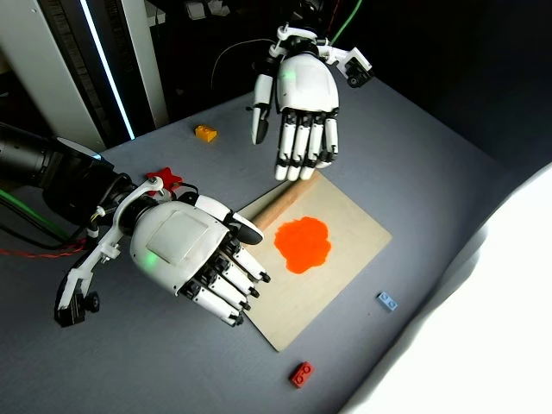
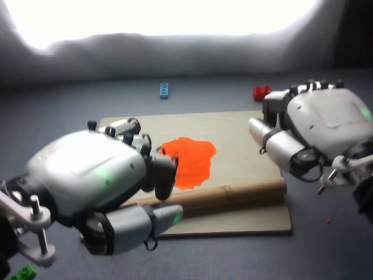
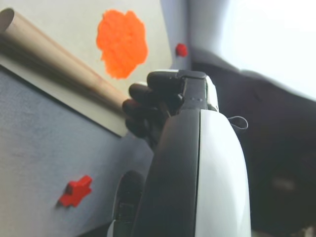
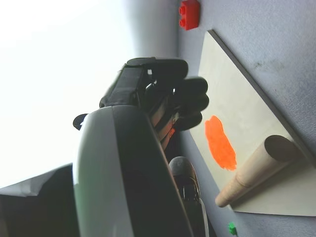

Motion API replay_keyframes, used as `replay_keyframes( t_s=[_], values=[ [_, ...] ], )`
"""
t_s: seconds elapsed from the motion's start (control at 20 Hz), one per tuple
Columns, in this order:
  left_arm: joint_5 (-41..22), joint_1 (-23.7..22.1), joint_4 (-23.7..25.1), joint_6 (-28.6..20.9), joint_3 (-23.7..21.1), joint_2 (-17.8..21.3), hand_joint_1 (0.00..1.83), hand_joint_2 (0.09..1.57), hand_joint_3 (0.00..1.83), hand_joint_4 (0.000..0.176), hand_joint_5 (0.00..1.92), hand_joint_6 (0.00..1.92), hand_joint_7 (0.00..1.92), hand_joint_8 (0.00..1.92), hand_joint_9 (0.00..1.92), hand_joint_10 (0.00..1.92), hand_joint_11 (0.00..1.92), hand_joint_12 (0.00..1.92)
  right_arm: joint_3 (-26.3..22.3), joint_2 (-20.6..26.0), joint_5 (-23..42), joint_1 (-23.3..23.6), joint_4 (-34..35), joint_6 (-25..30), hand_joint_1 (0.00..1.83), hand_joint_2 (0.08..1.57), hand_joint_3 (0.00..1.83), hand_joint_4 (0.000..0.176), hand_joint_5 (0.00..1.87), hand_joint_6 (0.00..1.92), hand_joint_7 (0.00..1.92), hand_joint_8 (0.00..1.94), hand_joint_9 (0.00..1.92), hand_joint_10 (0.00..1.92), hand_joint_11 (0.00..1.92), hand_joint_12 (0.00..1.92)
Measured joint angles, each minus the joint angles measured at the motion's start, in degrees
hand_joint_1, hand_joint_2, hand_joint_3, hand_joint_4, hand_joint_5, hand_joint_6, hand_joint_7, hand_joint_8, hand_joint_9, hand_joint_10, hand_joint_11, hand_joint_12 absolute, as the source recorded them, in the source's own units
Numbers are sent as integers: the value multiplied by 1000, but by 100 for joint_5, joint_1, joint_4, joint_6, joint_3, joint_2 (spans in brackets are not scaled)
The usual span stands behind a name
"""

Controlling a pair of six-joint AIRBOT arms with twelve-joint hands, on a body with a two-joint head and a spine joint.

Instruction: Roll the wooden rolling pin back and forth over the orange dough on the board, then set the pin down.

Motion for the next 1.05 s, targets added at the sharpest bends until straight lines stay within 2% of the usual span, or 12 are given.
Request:
replay_keyframes(
  t_s=[0.15,0.2,0.3,0.45,0.6,0.65,0.7,0.8,0.85,0.95,1.0,1.05],
  values=[
    [433,-332,11,160,-87,181,39,1525,8,0,617,1435,672,1613,601,1761,398,1920,-122,245,197,118,17,313,157,1419,0,0,788,1507,837,1569,785,1748,726,1921],
    [562,-426,17,197,-105,221,24,1529,6,0,640,1436,695,1605,632,1763,420,1921,-144,343,295,181,-7,413,163,1415,0,0,787,1543,842,1596,800,1776,749,1921],
    [758,-614,17,247,-105,282,142,1519,0,0,672,1419,759,1582,666,1749,468,1921,-173,466,426,254,-24,503,159,1422,1,0,785,1556,845,1639,813,1834,773,1921],
    [1064,-977,39,350,-107,304,147,1525,1,0,646,1499,706,1680,623,1812,461,1921,-173,573,621,286,-7,592,107,1436,4,0,786,1538,846,1616,806,1801,729,1921],
    [1220,-1180,35,356,-116,282,106,1542,6,0,653,1471,725,1667,600,1855,458,1921,-175,673,715,330,-44,693,97,1438,0,0,751,1622,855,1670,850,1868,825,1921],
    [1231,-1209,42,358,-118,264,28,1539,4,0,645,1454,708,1633,582,1848,418,1921,-175,710,743,334,-42,761,79,1446,2,0,731,1619,857,1686,849,1910,834,1921],
    [1287,-1231,48,358,-118,260,54,1541,2,0,623,1434,703,1603,576,1828,390,1921,-175,737,787,339,-44,820,70,1445,1,0,731,1592,867,1661,856,1895,830,1921],
    [1349,-1255,50,363,-120,260,228,1488,0,0,651,1449,743,1557,606,1790,387,1921,-175,809,933,339,-39,911,51,1444,1,0,731,1548,860,1647,856,1903,829,1921],
    [1349,-1255,48,363,-122,260,153,1491,0,0,645,1464,722,1549,598,1778,380,1921,-173,831,1003,339,-37,925,49,1443,0,0,732,1557,854,1664,844,1917,829,1921],
    [1353,-1255,48,363,-122,260,220,1492,0,0,643,1359,688,1583,602,1820,435,1921,-175,859,1110,341,-42,938,85,1439,0,0,718,1605,865,1654,873,1888,862,1921],
    [1353,-1255,48,363,-122,260,568,1433,12,110,513,1687,705,1630,584,1870,441,1921,-173,861,1132,350,-42,938,111,1433,0,0,719,1647,865,1696,877,1914,884,1921],
    [1353,-1255,44,352,-122,260,310,1458,28,0,575,1575,701,1620,564,1857,434,1921,-175,876,1237,393,-42,942,102,1432,0,0,706,1667,841,1728,849,1920,860,1921]
  ],
)
